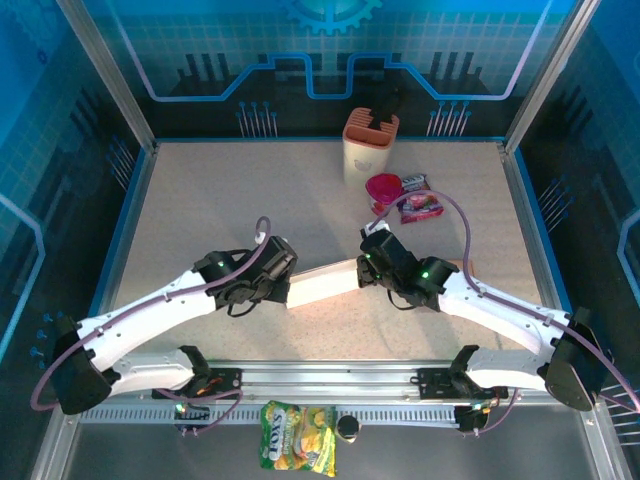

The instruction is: Fold the paper box

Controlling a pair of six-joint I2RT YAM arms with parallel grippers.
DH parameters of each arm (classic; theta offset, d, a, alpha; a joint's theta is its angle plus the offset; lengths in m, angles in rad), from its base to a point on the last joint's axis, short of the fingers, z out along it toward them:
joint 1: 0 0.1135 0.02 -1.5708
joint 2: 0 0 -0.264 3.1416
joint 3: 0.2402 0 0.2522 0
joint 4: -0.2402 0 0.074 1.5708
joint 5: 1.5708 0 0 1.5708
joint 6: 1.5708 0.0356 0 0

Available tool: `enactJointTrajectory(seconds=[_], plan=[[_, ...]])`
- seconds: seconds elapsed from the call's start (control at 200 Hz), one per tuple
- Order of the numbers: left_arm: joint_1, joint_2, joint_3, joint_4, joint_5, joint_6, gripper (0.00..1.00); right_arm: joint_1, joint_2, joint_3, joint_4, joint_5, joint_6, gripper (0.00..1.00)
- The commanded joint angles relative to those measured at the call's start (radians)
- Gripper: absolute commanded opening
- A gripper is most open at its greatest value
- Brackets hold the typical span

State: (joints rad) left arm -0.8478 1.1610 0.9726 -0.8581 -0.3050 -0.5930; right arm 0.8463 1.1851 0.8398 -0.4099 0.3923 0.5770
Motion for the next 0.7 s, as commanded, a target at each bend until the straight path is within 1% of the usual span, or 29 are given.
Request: enactJointTrajectory(seconds=[0.0,0.24,0.295,0.38,0.48,0.575,0.695], plan=[[0.008,0.004,0.023,0.009,-0.030,0.014,0.18,0.017,-0.001,0.018,-0.038,0.003,0.011,0.00],[0.009,0.023,0.035,0.006,-0.035,0.018,0.15,0.017,-0.002,0.021,-0.040,0.002,0.009,0.00],[0.010,0.025,0.041,0.002,-0.035,0.015,0.17,0.017,-0.003,0.021,-0.041,0.002,0.009,0.00],[0.010,0.025,0.049,-0.002,-0.039,0.012,0.24,0.017,-0.003,0.021,-0.043,0.002,0.009,0.00],[0.010,0.019,0.052,-0.007,-0.048,0.011,0.25,0.017,-0.003,0.022,-0.043,0.003,0.009,0.00],[0.010,0.013,0.052,-0.009,-0.051,0.012,0.24,0.017,-0.002,0.022,-0.044,0.003,0.008,0.00],[0.010,0.016,0.046,-0.004,-0.037,0.016,0.17,0.017,0.000,0.025,-0.044,0.003,0.007,0.00]])
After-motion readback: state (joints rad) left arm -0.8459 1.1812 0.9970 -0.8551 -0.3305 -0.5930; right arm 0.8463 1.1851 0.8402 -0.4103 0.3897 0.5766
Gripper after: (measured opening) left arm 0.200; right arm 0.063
